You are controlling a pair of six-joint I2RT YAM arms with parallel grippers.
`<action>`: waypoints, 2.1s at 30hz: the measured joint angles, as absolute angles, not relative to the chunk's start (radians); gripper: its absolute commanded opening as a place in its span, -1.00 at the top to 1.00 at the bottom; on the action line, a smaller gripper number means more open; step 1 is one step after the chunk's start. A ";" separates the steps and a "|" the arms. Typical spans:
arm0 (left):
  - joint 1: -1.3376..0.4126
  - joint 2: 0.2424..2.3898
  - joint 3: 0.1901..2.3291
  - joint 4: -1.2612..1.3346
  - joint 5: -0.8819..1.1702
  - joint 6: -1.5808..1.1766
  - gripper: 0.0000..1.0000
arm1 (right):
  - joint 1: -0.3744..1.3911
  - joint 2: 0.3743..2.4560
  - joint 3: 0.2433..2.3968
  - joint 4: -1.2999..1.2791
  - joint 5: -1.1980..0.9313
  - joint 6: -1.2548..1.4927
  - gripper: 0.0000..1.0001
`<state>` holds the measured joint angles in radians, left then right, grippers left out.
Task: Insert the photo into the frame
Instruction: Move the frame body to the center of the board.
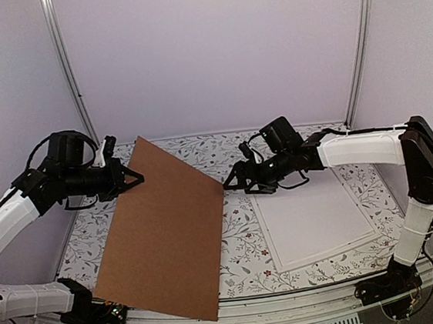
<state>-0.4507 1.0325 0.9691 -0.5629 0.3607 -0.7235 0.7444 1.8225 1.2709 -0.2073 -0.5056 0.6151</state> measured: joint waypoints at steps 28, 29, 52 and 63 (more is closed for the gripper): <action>-0.277 0.930 0.783 -0.221 0.506 -0.904 1.00 | 0.715 1.755 1.198 -0.488 -0.176 0.531 -0.88; -0.272 0.930 0.783 -0.221 0.505 -0.900 1.00 | 0.722 1.755 1.195 -0.488 -0.176 0.534 -0.88; -0.191 0.927 0.783 -0.252 0.497 -0.833 1.00 | 0.818 1.875 1.194 -0.418 -0.220 0.569 -0.87; -0.154 0.927 0.782 -0.257 0.481 -0.796 1.00 | 0.838 1.896 1.213 -0.400 -0.228 0.591 -0.86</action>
